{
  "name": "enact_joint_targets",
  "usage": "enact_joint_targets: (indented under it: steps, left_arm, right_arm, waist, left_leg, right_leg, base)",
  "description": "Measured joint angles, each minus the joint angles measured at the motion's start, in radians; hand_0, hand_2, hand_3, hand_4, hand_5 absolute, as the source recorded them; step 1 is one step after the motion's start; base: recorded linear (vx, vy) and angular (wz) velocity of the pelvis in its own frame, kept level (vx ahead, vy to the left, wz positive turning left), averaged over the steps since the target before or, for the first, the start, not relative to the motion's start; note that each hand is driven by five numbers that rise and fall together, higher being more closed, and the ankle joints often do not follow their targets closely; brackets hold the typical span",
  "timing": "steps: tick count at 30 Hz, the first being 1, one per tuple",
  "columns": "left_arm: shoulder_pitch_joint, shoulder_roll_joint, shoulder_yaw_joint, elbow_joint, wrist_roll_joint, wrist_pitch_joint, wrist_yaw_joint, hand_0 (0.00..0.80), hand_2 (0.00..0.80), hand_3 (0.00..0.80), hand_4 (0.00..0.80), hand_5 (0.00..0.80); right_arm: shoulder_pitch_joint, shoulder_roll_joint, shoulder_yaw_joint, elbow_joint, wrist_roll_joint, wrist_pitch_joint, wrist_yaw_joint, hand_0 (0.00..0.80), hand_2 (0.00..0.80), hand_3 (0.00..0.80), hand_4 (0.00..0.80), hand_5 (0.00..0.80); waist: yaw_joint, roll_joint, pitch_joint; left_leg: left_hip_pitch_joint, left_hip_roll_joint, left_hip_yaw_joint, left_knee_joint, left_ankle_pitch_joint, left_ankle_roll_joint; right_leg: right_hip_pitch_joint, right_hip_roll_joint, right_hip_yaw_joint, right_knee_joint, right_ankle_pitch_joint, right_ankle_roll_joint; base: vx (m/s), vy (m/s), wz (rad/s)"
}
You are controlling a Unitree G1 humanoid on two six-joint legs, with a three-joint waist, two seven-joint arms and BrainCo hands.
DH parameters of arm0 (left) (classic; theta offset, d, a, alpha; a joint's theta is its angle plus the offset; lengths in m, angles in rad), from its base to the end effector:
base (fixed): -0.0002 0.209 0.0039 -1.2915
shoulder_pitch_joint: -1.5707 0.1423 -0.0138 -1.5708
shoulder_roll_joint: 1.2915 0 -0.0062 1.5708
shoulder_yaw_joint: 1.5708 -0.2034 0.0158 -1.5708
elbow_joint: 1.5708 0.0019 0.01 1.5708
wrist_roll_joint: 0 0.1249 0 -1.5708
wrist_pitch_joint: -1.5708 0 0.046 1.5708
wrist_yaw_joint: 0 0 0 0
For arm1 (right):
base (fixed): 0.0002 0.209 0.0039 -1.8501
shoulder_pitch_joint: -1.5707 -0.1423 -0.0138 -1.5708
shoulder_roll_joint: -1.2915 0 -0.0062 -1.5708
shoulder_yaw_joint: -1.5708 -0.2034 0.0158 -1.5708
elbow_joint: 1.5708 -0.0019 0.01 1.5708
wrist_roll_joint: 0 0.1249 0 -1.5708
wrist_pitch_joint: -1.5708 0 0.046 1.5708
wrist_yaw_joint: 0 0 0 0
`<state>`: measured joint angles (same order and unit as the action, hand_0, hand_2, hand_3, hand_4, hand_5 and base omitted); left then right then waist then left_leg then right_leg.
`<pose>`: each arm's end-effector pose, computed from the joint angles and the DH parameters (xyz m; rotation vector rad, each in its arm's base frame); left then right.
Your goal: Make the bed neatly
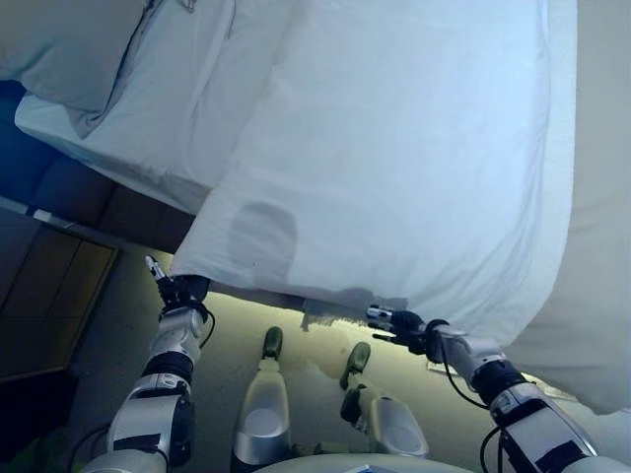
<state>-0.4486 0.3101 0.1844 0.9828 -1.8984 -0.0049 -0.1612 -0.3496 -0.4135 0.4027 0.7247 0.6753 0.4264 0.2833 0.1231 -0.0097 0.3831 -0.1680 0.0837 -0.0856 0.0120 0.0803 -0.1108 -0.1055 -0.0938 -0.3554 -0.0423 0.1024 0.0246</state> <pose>0.2520 0.2515 -0.0149 -1.6606 -0.0218 0.4978 0.2276 -0.2106 -0.0337 0.1805 0.8928 0.3442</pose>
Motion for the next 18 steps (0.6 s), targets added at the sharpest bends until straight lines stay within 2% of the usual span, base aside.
enact_joint_targets:
  steps: [5, 13, 18]
  left_arm:
    - [-0.008, 0.057, 0.0, 0.015, 0.0, 0.023, 0.039, 0.0, 0.0, 0.0, 0.0, 0.0]
    - [-0.029, 0.07, 0.039, 0.032, 0.0, 0.052, 0.073, 0.0, 0.0, 0.0, 0.0, 0.0]
    - [-0.054, 0.105, 0.039, 0.061, 0.039, 0.108, 0.073, 0.0, 0.0, 0.0, 0.0, 0.0]
  right_arm:
    - [0.001, 0.0, 0.0, 0.0, 0.0, -0.026, -0.009, 0.0, 0.0, 0.0, 0.0, 0.0]
    - [0.001, -0.003, -0.003, 0.0, 0.0, -0.035, -0.011, 0.0, 0.0, 0.0, 0.0, 0.0]
    - [0.0, -0.009, -0.002, -0.001, 0.007, -0.046, -0.006, 0.0, 0.0, 0.0, 0.0, 0.0]
  waist:
    - [0.0, 0.0, 0.0]
    - [0.0, 0.0, 0.0]
    - [0.001, 0.0, 0.0]
  left_leg:
    - [-0.001, 0.001, -0.005, 0.0, 0.0, 0.0]
    - [-0.004, 0.001, -0.015, 0.0, 0.0, -0.001]
    - [-0.027, 0.008, -0.031, 0.003, -0.002, -0.01]
  right_leg:
    - [0.002, 0.001, -0.007, -0.001, -0.001, -0.001]
    - [0.013, 0.007, -0.014, -0.02, 0.0, -0.001]
    - [0.011, 0.02, -0.032, -0.033, -0.001, -0.001]
  base:
    - [0.008, 0.005, 0.02]
    - [-0.004, -0.012, 0.03]
    - [-0.025, -0.098, 0.12]
